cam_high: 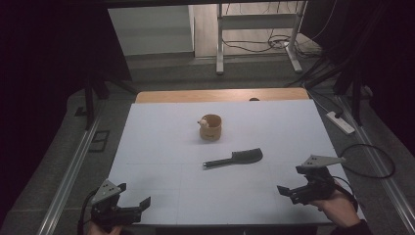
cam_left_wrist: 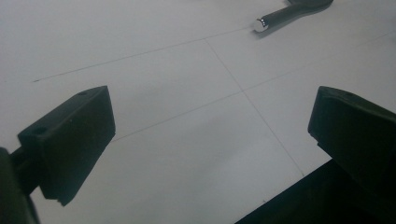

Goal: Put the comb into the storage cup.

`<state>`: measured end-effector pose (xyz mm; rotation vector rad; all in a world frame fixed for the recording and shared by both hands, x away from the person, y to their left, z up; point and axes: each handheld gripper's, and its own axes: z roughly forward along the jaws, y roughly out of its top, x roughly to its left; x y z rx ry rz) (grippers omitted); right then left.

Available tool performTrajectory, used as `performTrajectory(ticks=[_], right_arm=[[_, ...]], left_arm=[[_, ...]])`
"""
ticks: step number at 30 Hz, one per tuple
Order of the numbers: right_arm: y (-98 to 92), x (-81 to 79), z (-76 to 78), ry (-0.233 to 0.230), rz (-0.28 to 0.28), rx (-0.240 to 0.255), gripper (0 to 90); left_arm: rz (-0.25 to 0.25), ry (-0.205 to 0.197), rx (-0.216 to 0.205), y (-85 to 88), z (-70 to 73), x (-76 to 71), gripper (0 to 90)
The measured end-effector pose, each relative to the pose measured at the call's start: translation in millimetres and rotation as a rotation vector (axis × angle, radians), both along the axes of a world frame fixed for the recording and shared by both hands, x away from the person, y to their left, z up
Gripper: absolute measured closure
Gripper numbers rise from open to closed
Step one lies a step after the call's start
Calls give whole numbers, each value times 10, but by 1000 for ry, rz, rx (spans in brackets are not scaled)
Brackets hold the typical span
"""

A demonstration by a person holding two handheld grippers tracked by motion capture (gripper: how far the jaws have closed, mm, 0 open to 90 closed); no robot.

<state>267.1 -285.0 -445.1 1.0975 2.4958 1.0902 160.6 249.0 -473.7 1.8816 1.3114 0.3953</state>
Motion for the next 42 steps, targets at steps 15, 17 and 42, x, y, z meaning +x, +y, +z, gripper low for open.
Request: performTrajectory(ticks=[15, 17, 42], right_arm=[[289, 203, -49, 9, 54, -41, 0], [302, 212, -55, 11, 54, -40, 0], [734, 494, -141, 46, 82, -104, 0]], left_arm=[[-4, 6, 3, 0, 0, 8, 11], [-4, 6, 5, -3, 0, 8, 11], [-5, 12, -19, 25, -3, 16, 11]])
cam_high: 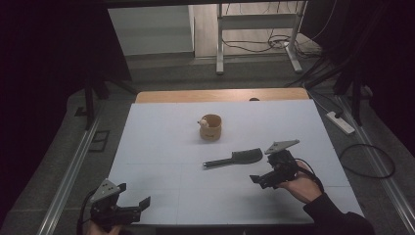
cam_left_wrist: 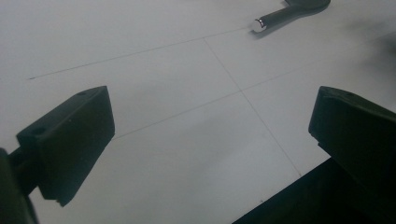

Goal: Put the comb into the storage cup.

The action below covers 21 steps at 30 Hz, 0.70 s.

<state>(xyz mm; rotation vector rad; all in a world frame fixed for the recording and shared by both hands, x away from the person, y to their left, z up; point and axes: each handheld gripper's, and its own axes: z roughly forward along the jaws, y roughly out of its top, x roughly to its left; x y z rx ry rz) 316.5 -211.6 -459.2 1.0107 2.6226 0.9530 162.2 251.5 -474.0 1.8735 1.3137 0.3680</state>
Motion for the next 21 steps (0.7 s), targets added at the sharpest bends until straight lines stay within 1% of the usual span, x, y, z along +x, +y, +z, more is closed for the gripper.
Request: performTrajectory(ticks=[4, 8, 13, 16, 20, 21], right_arm=[[71, 35, -8, 8, -2, -15, 0], [146, 68, -18, 42, 8, -21, 0], [232, 109, -36, 57, 22, -38, 0], [276, 143, -43, 72, 27, -38, 0], [337, 185, -54, 72, 36, -54, 0], [371, 205, -59, 71, 31, -54, 0]], left_arm=[[-1, 0, -2, 2, 0, 1, 11], [-1, 0, -4, 3, -1, 2, 11], [-1, 0, -7, 5, -1, 4, 11], [-2, 0, -7, 5, -1, 4, 10], [-2, 1, -9, 5, -2, 7, 10], [-2, 1, -9, 5, -2, 7, 10]])
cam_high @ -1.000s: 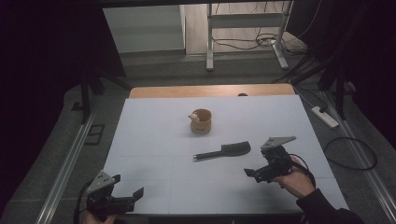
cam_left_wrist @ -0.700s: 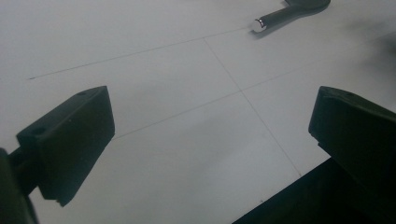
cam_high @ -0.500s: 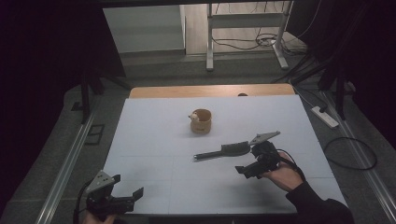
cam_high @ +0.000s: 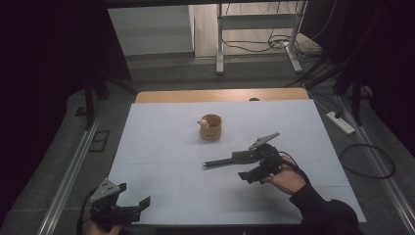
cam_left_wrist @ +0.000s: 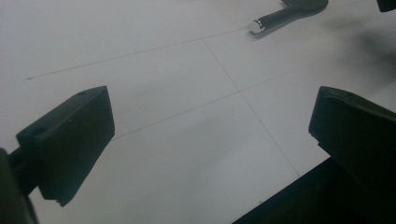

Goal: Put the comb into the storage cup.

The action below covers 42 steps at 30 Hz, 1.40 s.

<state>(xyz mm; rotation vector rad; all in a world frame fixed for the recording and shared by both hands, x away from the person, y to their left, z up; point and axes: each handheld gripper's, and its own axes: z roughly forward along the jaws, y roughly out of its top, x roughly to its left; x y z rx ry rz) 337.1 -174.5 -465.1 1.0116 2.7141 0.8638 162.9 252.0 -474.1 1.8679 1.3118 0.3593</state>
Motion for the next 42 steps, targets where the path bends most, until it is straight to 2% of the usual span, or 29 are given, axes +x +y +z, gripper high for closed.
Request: performTrajectory(ticks=[16, 38, 42], right_arm=[[234, 140, -20, -19, 25, -19, 0], [568, 352, -83, -13, 39, -50, 0], [619, 397, -86, -19, 36, -50, 34]], left_arm=[[-3, 0, -2, 1, 0, 2, 9], [-7, 4, -8, 6, -2, 8, 8], [-7, 5, -9, 9, -3, 10, 8]])
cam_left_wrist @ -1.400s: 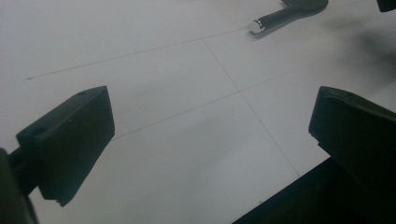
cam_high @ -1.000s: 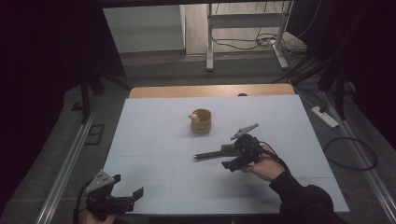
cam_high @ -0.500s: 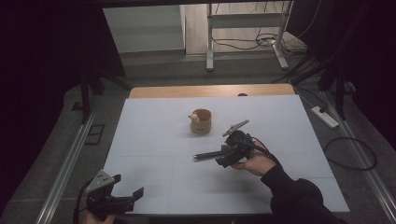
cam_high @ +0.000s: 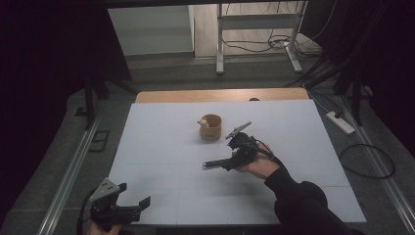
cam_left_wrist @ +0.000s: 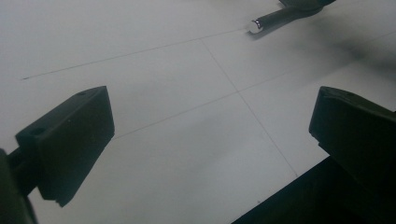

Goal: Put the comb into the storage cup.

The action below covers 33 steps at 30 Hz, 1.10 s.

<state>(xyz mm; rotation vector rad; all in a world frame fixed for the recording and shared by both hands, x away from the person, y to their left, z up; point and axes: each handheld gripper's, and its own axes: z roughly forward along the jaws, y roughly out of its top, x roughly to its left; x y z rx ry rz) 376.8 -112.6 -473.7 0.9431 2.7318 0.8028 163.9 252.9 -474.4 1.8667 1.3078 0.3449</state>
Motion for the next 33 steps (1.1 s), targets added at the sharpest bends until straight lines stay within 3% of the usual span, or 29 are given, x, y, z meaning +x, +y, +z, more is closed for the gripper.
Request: performTrajectory(ticks=[4, 13, 21, 27, 33], right_arm=[[56, 48, 9, -8, 16, -5, 130], [144, 150, -3, 2, 66, 14, 584], [252, 226, -33, 11, 111, 1, 896], [345, 254, -102, 0, 124, -13, 897], [419, 278, -219, 23, 117, -19, 897]], left_arm=[[-1, 0, 0, 0, 0, 0, 8], [-2, 0, -4, 4, -1, 0, 8], [-3, 1, -6, 6, -2, 2, 8], [-5, 2, -7, 8, -2, 3, 9], [-6, 2, -5, 6, -2, 4, 9]])
